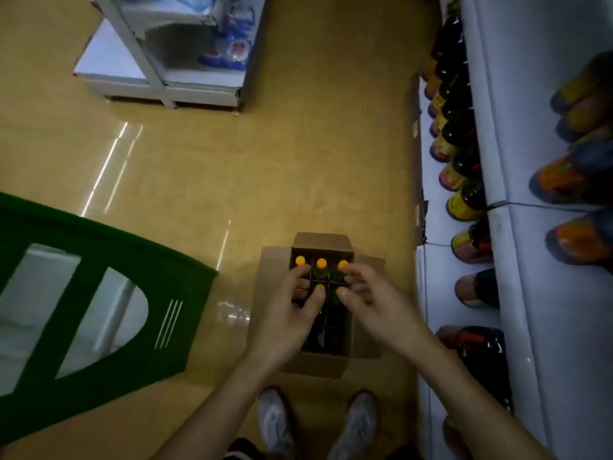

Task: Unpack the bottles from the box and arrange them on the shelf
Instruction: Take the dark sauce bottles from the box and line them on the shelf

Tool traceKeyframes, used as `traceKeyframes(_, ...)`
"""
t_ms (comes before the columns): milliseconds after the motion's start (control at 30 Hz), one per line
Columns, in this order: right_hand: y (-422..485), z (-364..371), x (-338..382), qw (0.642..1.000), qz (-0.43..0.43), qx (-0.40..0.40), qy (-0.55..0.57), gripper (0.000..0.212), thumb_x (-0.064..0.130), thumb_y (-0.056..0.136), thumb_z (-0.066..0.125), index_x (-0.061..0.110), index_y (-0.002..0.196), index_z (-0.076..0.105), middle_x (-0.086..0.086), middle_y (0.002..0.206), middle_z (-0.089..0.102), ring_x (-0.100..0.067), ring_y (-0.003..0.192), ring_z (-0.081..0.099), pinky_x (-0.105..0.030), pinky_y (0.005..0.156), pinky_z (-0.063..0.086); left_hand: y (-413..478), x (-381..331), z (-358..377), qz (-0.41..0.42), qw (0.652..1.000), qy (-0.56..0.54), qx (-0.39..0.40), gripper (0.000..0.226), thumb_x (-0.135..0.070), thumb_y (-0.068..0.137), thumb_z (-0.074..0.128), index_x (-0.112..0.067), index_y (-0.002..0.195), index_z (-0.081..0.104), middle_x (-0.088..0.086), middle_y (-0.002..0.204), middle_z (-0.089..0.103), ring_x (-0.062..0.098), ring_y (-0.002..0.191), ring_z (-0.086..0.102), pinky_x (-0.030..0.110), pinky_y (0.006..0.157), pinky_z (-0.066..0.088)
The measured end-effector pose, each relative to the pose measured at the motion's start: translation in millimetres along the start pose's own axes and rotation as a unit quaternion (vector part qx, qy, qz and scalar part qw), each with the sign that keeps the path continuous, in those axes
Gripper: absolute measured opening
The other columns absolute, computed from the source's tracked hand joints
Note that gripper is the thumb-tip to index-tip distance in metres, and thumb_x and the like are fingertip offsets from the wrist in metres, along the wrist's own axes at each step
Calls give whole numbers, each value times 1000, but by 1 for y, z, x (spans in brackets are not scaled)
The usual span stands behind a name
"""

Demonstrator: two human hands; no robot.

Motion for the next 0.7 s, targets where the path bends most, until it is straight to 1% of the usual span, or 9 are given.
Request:
traceKeyframes(67,15,19,-25,1000,-2,-2,-5,43,35,101,58,30,143,48,9,128,56,-6,116,56,-31,95,54,12,25,12,3,1000,5,0,40,-31,102,58,-36,139,45,-13,118,57,-4,106,56,1,74,48)
traceKeyframes(133,30,37,-49,1000,-6,-4,-12,44,36,101,59,29,143,49,9,129,56,-6,117,56,-31,95,54,26,52,24,6,1000,8,0,43,-29,101,59,-34,141,44,-17,115,55,-5,107,54,2,75,47)
traceKeyframes(267,61,76,-105,999,-33,4,-30,45,36,100,59,28,144,49,9,132,55,-4,115,55,-29,93,55,56,118,47,12,999,34,8,50,-32,100,60,-31,147,42,-13,122,55,-4,112,53,5,78,47)
traceKeyframes(367,83,102,-148,996,-54,15,-66,43,38,100,59,32,142,49,9,132,54,-4,115,55,-27,90,54,80,168,62,11,998,61,29,52,-35,100,60,-33,148,41,-12,126,54,2,119,52,9,79,45)
traceKeyframes(467,105,120,-185,993,-61,29,-101,42,41,100,57,36,141,47,12,131,54,-2,112,54,-27,89,53,102,209,74,25,992,106,56,55,-38,99,59,-35,150,38,-12,130,51,4,123,51,11,84,44)
traceKeyframes(533,116,130,-206,989,-69,40,-127,42,41,100,56,39,140,46,13,130,53,0,109,52,-24,87,51,114,231,80,46,985,152,69,56,-38,99,59,-34,151,37,-15,131,48,1,124,48,9,88,42)
traceKeyframes(567,120,133,-213,986,-75,45,-142,42,42,100,56,39,141,45,13,130,52,0,109,52,-24,87,51,121,237,81,58,980,174,73,56,-38,99,59,-33,151,38,-15,132,47,-1,126,46,10,91,43)
traceKeyframes(633,128,142,-230,979,-90,62,-174,45,42,101,55,36,143,43,12,134,51,-2,113,52,-27,91,51,136,254,86,92,970,210,78,56,-40,98,60,-32,150,40,-12,138,50,1,130,47,23,100,49)
traceKeyframes(700,138,150,-245,970,-109,79,-202,48,42,101,55,34,146,42,12,137,50,-6,119,51,-30,95,51,150,267,91,120,960,238,84,55,-43,97,60,-34,148,42,-8,138,53,5,129,51,34,102,53)
Point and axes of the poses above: each hand's wrist, its own y-axis towards the middle knuckle, its own z-axis out of the palm, x = y × z, the point moved 4 cm from there along y, towards the middle knuckle
